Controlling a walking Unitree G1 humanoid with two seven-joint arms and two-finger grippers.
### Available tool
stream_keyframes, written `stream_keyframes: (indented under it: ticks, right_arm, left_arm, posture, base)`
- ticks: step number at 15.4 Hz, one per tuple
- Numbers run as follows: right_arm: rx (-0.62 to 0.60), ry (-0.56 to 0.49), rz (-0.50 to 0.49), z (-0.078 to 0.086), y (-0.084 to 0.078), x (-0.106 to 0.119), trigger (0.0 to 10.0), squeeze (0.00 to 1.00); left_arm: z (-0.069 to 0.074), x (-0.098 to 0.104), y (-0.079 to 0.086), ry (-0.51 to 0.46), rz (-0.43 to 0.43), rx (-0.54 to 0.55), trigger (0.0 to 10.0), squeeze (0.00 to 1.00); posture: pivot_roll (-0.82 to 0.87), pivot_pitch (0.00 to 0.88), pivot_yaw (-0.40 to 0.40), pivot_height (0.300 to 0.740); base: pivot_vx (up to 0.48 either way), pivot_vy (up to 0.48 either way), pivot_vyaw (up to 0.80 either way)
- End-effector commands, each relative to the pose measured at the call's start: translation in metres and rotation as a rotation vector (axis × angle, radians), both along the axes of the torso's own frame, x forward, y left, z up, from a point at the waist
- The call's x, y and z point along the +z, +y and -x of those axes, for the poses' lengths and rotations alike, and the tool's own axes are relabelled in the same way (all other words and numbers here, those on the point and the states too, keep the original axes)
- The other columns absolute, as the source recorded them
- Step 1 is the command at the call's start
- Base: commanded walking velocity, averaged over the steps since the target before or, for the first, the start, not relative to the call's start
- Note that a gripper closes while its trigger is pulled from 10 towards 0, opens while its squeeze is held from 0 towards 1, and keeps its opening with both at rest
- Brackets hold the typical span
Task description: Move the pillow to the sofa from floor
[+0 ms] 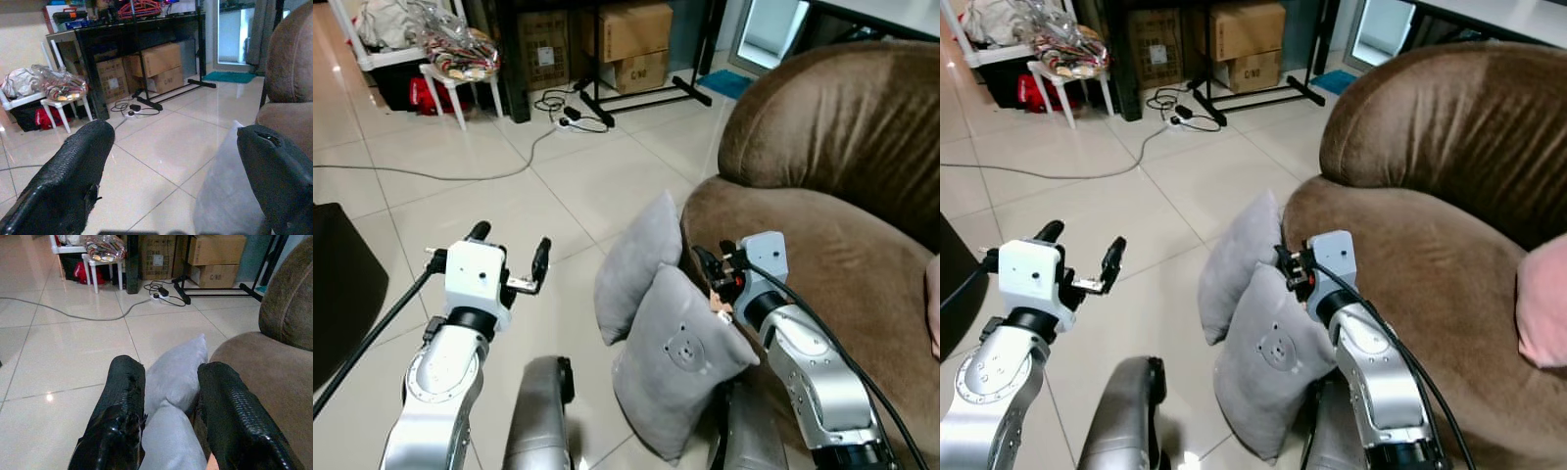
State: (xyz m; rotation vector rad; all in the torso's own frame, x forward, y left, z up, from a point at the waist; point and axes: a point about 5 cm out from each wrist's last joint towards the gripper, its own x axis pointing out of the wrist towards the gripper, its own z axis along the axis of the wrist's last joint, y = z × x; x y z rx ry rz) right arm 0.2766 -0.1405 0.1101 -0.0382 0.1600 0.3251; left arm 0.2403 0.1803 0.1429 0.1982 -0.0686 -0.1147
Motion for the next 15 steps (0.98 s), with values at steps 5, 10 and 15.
stream_keyframes:
  ticks: [5,10,15]
  right_arm:
    - [0.024,0.006,-0.052,0.0,-0.001,0.001,10.0,1.0]
    - [0.077,0.074,0.063,-0.015,-0.002,-0.014,10.0,1.0]
    - [0.185,0.238,0.142,-0.038,0.015,-0.054,10.0,1.0]
  left_arm:
    - [0.002,-0.004,-0.003,0.016,-0.009,-0.002,10.0,0.0]
    - [0.003,-0.012,-0.006,0.079,-0.02,-0.084,10.0,0.0]
    - [0.009,-0.028,-0.002,0.243,-0.073,-0.285,10.0,0.0]
  posture:
    - [-0.01,0.0,-0.052,0.472]
    - [-0.01,0.0,-0.068,0.472]
    - [0.0,0.042,-0.046,0.472]
  base:
    - [0.0,0.0,0.0]
    - [0.0,0.0,0.0]
    - [0.0,0.0,0.0]
